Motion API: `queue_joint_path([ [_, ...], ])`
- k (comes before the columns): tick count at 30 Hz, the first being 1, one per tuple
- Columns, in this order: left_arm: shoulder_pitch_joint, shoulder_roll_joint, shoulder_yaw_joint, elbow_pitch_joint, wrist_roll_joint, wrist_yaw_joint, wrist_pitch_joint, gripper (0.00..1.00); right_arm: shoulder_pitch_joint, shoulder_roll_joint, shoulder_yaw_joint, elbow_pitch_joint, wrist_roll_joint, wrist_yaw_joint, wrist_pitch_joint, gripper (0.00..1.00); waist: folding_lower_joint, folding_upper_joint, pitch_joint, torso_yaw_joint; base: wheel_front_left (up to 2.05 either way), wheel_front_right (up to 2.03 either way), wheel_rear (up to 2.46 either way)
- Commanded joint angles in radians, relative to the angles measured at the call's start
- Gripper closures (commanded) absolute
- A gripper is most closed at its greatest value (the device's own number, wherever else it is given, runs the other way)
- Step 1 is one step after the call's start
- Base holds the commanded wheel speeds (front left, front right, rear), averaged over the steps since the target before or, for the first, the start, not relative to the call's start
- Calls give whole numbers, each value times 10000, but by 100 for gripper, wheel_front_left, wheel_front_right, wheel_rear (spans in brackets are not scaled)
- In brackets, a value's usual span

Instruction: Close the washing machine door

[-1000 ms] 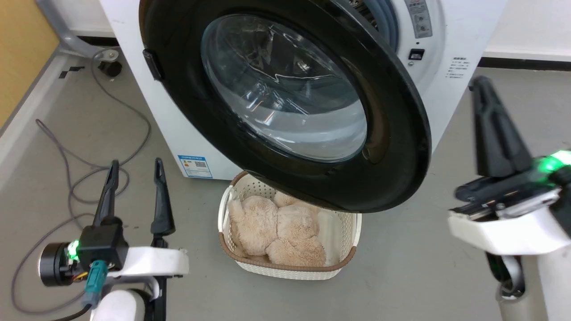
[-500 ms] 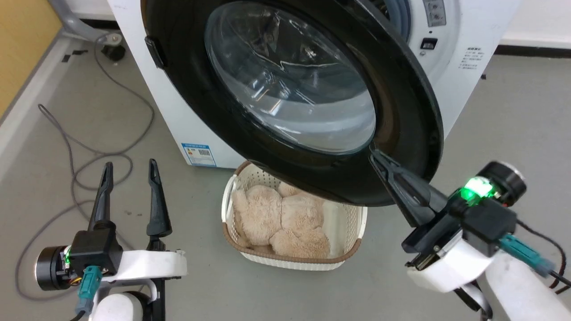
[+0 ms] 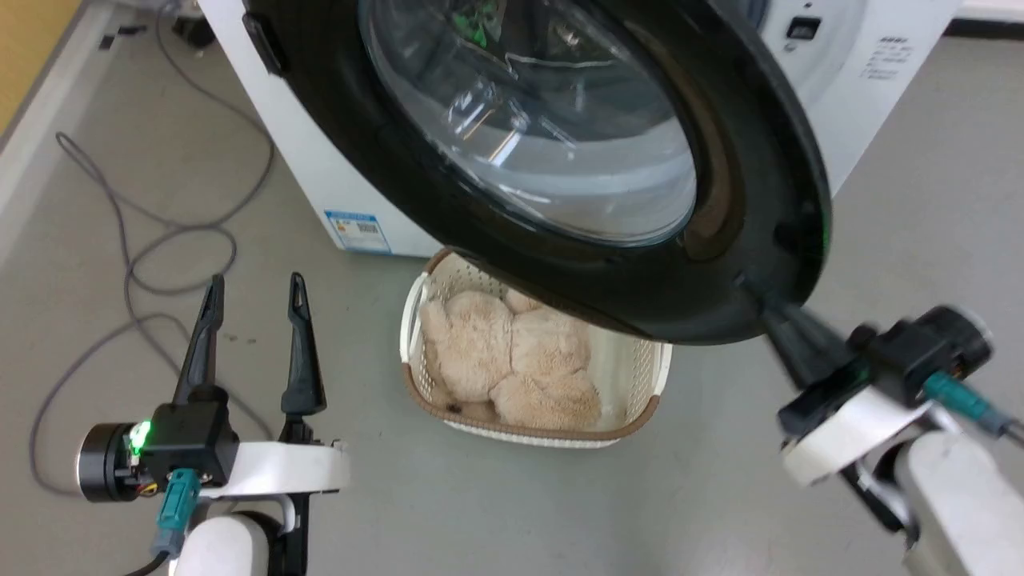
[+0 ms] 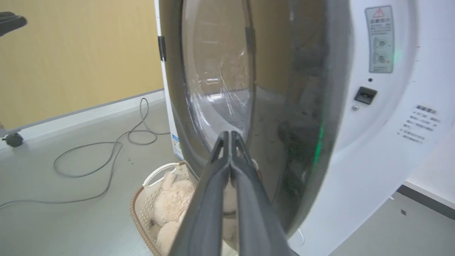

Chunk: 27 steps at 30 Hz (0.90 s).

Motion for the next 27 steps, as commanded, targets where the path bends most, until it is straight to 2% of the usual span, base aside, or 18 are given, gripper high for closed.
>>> queue_joint_path([
  [1,-205,-58,4,-19,46,-16,-43,0,-364,-30,-197,206,69,-7,-42,100,0,0,213,96,0,0,0],
  [9,-609,-223,-66,-82,-16,-62,-43,0,-1252,-62,-1169,1030,160,-7,-42,100,0,0,925,368,0,0,0],
  [16,-983,-324,-69,-199,-142,23,-43,0,-2584,-121,-2067,2003,-498,-7,-42,100,0,0,1637,639,0,0,0],
  [27,-1284,-359,-202,-205,-298,150,-43,0,-4325,453,-3281,3446,-1431,-7,-42,100,0,0,2179,810,0,0,0],
])
